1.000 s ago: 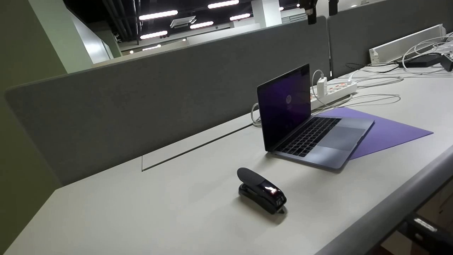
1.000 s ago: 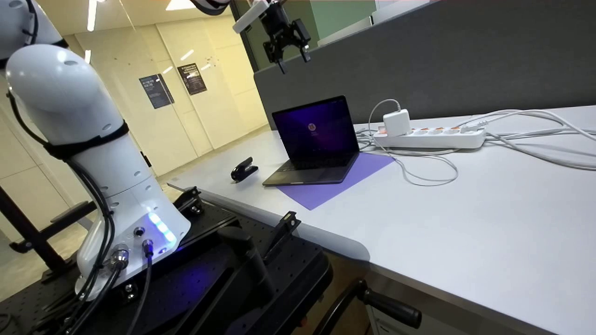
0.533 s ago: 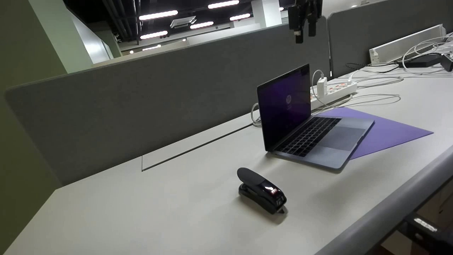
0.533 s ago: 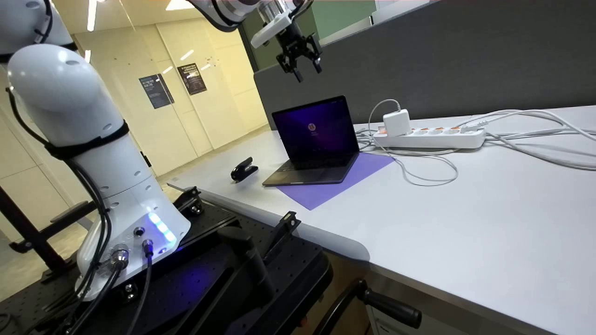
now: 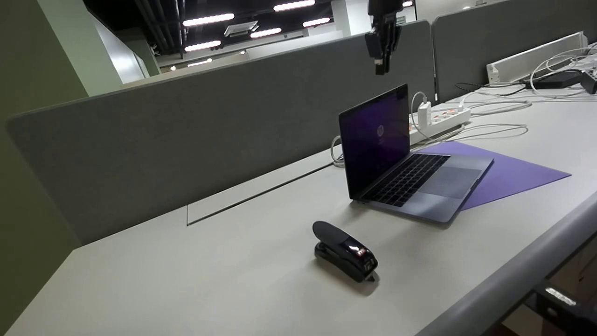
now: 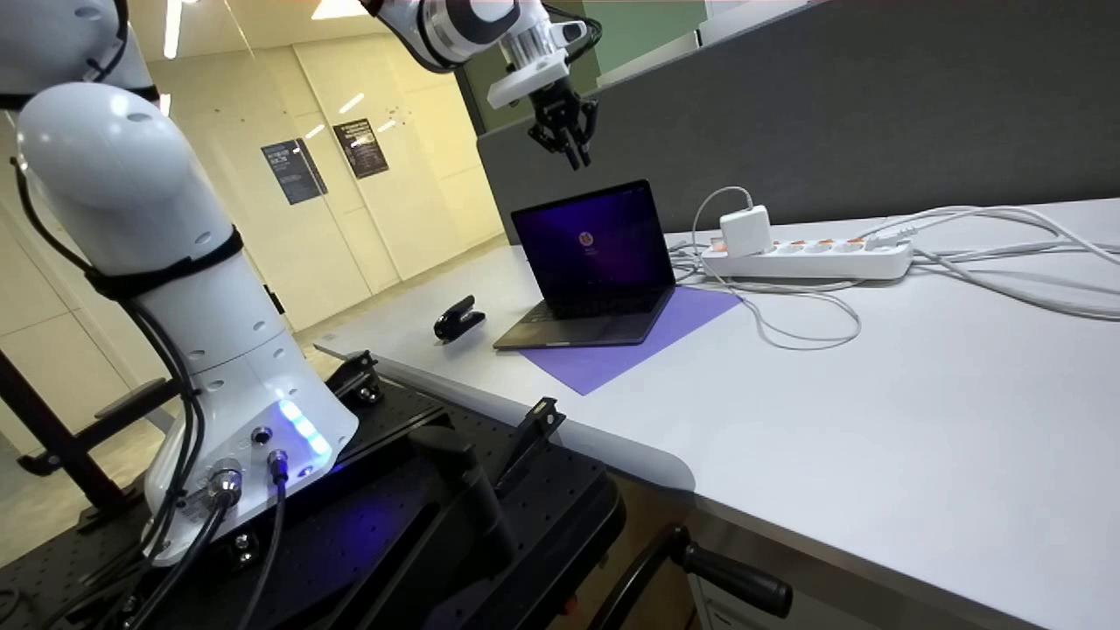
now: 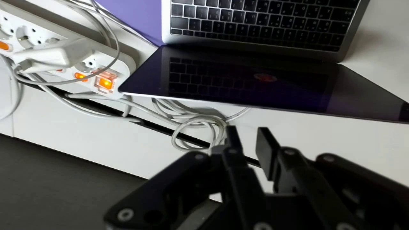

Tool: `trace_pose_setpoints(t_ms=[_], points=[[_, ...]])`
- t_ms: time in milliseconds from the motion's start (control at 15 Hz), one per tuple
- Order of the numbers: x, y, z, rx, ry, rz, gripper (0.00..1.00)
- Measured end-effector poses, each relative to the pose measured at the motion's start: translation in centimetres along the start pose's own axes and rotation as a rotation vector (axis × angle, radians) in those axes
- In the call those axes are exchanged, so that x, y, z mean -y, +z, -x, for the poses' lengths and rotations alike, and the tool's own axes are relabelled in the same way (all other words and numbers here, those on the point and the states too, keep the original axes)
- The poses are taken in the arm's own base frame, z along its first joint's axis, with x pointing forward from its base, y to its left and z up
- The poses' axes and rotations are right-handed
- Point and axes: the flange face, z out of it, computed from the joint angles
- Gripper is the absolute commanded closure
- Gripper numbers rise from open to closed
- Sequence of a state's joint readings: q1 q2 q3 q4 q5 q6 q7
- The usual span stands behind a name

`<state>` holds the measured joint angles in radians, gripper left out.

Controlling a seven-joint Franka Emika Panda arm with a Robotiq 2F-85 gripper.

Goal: Push the screen of the laptop fully downwards

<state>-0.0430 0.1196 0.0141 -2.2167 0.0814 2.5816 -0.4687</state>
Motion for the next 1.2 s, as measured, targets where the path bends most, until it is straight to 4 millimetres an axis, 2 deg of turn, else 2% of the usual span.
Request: trace_pose_setpoints(t_ms=[800, 1200], points=[[-0.4, 4.3, -0.5, 0.047, -0.026, -0.054, 1.0], [-0.5, 4.6, -0.9, 0.06, -0.033, -0.069, 1.0]])
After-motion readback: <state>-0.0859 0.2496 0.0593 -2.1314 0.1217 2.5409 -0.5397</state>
